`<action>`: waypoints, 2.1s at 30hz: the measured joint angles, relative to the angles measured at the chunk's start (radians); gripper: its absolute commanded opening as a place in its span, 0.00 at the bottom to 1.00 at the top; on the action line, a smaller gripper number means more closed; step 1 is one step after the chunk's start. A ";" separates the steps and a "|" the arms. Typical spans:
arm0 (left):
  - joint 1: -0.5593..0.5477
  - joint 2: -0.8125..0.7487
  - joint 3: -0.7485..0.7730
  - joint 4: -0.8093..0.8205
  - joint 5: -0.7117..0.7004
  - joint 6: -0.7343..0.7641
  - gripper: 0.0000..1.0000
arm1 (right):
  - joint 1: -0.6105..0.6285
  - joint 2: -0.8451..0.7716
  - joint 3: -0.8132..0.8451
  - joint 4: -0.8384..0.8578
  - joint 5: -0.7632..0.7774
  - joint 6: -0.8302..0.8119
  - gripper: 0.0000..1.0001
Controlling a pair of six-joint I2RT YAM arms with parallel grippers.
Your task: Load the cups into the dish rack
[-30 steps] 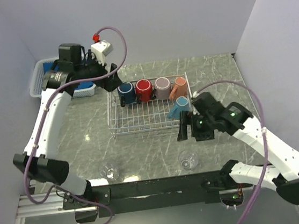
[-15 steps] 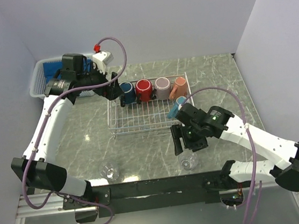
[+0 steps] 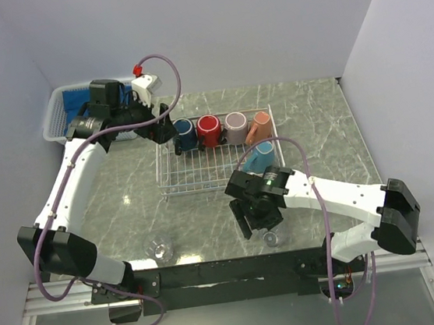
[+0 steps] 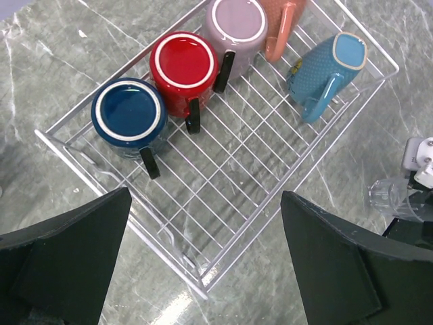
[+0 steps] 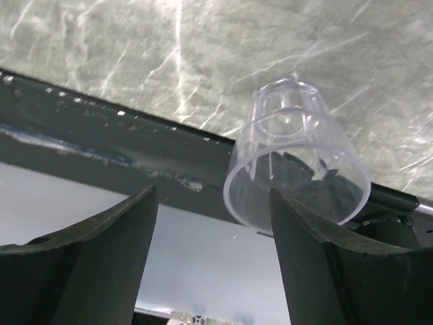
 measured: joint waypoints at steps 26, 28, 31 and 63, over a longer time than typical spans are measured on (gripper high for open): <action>0.005 -0.020 -0.004 0.035 -0.006 -0.034 0.99 | 0.000 0.054 -0.175 0.110 0.060 0.021 0.00; 0.006 -0.017 0.014 0.033 -0.007 -0.037 0.99 | 0.000 0.080 -0.138 0.091 0.066 0.016 0.00; 0.010 -0.011 0.061 0.035 -0.006 -0.052 0.97 | -0.008 0.121 -0.005 0.025 0.087 -0.006 0.00; 0.086 0.130 0.211 0.330 0.564 -0.718 0.96 | -0.618 0.182 0.521 0.945 -0.823 0.412 0.00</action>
